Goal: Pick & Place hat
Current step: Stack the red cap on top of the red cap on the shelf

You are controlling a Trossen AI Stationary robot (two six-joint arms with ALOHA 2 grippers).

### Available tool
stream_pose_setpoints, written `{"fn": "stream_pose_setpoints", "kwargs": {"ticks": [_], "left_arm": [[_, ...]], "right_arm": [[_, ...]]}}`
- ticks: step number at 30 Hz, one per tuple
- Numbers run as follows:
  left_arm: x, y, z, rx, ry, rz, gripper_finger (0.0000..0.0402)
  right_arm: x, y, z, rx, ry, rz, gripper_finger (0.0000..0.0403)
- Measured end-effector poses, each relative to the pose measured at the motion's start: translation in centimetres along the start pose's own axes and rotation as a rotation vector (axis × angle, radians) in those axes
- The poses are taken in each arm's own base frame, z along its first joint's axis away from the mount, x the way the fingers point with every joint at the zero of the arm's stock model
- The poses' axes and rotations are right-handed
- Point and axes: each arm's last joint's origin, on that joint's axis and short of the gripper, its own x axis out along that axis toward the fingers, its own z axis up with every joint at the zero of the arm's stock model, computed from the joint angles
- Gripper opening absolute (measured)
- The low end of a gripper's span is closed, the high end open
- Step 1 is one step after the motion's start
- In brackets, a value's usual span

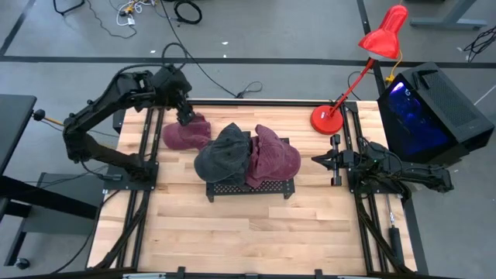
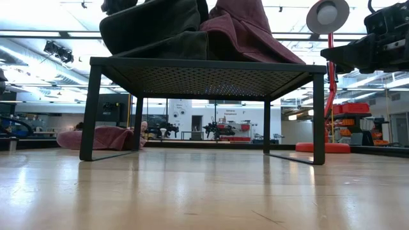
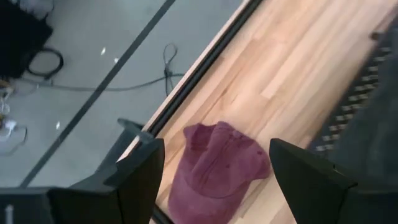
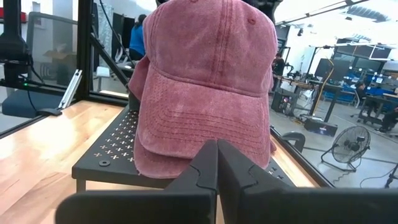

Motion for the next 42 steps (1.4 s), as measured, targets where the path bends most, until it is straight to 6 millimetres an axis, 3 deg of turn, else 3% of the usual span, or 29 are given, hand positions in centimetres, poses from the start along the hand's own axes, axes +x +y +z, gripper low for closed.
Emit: {"fn": "stream_pose_setpoints", "kwargs": {"ticks": [14,31,42], "left_arm": [[6.6,2.7,-2.2,-0.100,0.160,-0.007,0.0295],[14.4,1.0,-7.4,-0.106,0.346,-0.066,0.0295],[17.0,1.9,-8.9,-0.092,0.286,-0.043,0.0295]], "right_arm": [[0.0,0.0,0.0,0.000,0.000,0.000,0.0004],[0.0,0.0,0.0,0.000,0.000,0.000,0.0004],[0.0,0.0,0.0,0.000,0.000,0.000,0.0004]]}}
